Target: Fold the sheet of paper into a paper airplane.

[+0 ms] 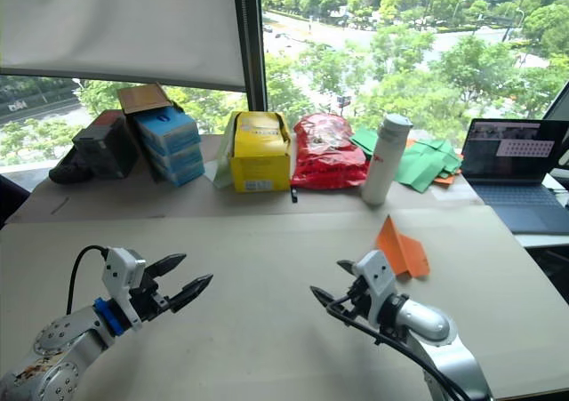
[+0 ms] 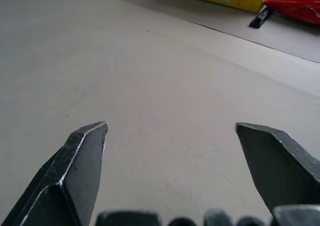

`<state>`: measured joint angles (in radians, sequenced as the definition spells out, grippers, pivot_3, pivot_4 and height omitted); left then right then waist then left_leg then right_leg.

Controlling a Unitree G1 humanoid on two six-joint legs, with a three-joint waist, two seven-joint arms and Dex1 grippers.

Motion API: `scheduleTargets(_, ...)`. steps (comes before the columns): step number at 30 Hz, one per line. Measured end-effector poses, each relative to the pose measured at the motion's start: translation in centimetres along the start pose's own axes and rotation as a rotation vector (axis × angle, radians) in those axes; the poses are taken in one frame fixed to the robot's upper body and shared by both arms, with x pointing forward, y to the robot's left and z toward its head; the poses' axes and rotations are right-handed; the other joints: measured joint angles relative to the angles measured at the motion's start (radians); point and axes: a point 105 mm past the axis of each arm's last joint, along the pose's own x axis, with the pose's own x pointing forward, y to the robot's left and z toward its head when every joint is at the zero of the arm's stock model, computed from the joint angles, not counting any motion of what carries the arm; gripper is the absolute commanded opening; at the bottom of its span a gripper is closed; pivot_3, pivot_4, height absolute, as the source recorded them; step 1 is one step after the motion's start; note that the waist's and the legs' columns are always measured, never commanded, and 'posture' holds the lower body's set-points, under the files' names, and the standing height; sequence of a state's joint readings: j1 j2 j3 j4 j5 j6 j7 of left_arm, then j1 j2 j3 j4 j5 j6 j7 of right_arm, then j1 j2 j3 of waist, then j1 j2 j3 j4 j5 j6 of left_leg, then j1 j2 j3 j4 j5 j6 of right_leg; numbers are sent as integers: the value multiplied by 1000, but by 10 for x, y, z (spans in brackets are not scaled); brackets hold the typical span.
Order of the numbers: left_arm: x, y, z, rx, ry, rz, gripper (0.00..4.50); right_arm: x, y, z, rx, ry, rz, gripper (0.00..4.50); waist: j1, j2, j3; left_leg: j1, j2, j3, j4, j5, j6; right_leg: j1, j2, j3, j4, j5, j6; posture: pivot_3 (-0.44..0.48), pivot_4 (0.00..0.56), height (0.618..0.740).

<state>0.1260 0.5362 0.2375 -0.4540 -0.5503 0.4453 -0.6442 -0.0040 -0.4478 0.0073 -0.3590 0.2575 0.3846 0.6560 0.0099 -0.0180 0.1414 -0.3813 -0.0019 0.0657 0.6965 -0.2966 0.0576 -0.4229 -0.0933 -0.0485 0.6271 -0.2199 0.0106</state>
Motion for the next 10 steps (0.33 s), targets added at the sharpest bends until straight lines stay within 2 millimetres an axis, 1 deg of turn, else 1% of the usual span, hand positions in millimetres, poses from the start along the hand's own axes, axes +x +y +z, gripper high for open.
scheduleTargets(2,0,0,1,6,-7,0,4500,1,-2,0,1,-6,-12,4474,0,0,0,0,0,0,0,0,0,0,0,0,0,0,0,0,150,740)
scheduleTargets(5,1,0,3,12,-11,-1,4500,3,-4,4,-13,-22,-15,4474,1,0,0,0,0,0,0,0,0,0,0,0,0,0,0,0,150,740)
scheduleTargets(10,1,1,3,27,-14,1,4500,2,-4,3,-22,-11,-10,4474,2,0,0,0,0,0,0,0,0,0,-1,0,0,0,0,0,150,740)
